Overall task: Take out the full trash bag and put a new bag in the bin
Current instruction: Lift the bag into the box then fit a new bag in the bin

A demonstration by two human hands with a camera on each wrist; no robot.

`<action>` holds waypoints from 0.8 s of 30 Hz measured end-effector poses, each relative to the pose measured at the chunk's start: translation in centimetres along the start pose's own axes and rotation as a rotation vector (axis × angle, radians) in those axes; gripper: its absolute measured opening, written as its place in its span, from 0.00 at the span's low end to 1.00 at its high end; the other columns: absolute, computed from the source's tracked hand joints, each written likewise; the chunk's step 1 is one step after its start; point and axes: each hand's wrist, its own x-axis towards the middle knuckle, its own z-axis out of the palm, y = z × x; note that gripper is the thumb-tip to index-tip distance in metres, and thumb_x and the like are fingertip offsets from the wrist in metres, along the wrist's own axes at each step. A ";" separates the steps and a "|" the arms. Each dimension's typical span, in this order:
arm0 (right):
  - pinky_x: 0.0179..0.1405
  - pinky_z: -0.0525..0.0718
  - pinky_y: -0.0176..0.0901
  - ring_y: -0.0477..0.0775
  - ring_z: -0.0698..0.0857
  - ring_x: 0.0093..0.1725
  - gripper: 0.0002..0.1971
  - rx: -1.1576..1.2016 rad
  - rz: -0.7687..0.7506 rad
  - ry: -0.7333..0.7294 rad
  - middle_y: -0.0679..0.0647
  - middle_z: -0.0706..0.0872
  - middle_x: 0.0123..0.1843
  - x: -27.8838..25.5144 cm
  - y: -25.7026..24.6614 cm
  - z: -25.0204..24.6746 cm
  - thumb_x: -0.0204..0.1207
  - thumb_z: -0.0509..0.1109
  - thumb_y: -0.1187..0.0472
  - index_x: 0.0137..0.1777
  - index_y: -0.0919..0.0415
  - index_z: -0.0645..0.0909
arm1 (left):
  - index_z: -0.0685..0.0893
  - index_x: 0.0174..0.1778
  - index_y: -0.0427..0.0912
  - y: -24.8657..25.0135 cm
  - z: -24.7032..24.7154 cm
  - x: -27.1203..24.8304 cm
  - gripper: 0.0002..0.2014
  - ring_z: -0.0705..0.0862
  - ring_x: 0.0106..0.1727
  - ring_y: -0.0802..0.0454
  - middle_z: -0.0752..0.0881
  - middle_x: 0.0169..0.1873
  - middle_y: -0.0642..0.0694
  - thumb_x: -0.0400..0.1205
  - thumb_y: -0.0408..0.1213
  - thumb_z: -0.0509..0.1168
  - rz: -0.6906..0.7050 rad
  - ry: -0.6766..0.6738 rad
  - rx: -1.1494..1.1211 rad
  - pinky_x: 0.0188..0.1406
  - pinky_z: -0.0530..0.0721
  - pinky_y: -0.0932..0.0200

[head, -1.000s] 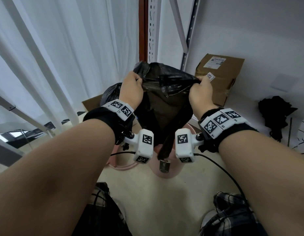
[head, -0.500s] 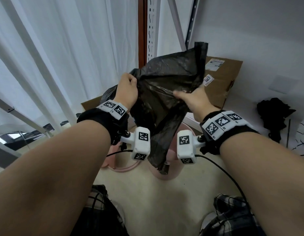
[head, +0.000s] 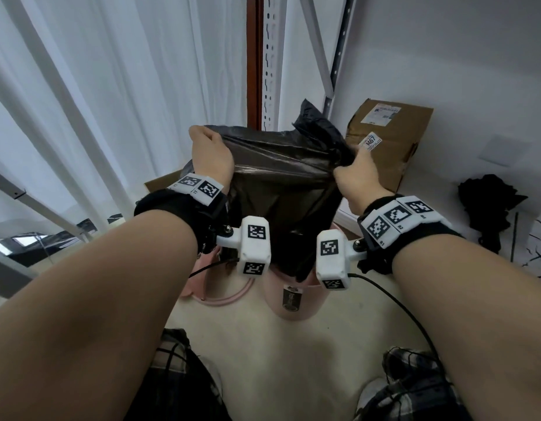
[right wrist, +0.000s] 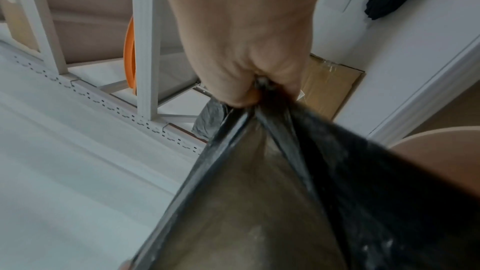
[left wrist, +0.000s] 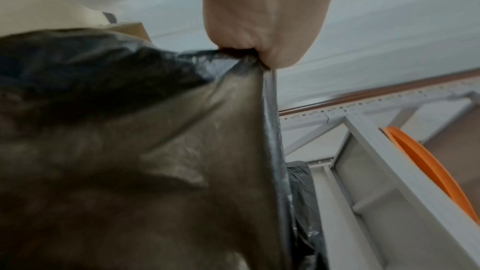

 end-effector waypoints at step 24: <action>0.50 0.82 0.44 0.54 0.78 0.53 0.36 0.075 -0.022 0.101 0.54 0.73 0.59 0.1 0.0 -0.7 0.75 0.60 0.75 0.81 0.57 0.54 | 0.64 0.76 0.42 -0.6 0.6 -0.6 0.31 0.83 0.55 0.46 0.76 0.44 0.53 0.76 0.24 0.61 -0.065 -0.143 -0.055 0.64 0.82 0.46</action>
